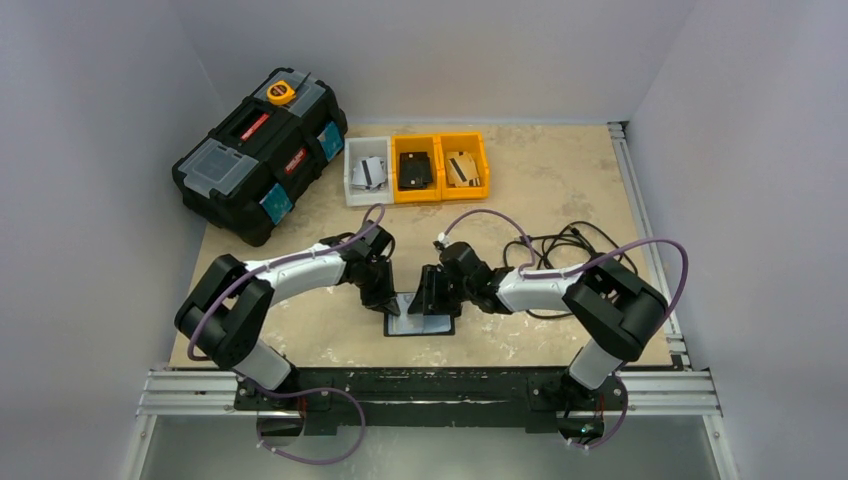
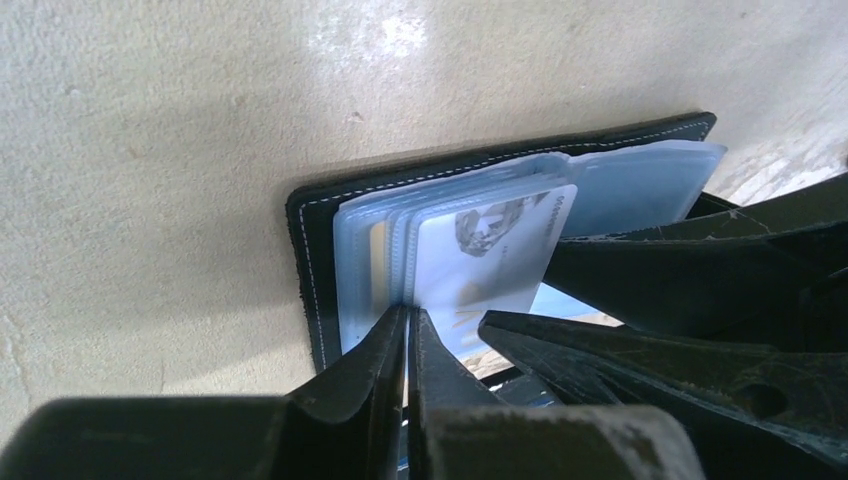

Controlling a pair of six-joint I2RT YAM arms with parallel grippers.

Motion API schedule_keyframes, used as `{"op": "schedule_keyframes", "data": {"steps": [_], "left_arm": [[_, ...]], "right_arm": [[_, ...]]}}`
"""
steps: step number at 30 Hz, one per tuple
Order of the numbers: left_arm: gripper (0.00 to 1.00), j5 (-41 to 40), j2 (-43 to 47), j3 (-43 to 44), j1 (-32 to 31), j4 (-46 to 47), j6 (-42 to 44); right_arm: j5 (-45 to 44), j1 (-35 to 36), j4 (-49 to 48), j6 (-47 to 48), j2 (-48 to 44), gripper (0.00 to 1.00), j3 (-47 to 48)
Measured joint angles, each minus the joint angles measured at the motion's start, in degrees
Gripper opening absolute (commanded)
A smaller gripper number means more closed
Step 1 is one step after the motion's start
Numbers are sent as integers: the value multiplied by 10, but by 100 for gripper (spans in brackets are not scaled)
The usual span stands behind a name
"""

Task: Take the credit cards out of the card holder
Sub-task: Remove the credit card from the card holder.

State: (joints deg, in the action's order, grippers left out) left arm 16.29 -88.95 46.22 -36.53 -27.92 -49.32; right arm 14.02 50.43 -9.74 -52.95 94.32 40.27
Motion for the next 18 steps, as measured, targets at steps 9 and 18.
{"op": "schedule_keyframes", "data": {"steps": [9, 18], "left_arm": [[0, -5, -12, 5, -3, -9, -34], [0, 0, -17, 5, -5, 2, -55]], "right_arm": [[39, -24, -89, -21, -3, 34, -54], [83, -50, -190, -52, -3, 34, -110]]}}
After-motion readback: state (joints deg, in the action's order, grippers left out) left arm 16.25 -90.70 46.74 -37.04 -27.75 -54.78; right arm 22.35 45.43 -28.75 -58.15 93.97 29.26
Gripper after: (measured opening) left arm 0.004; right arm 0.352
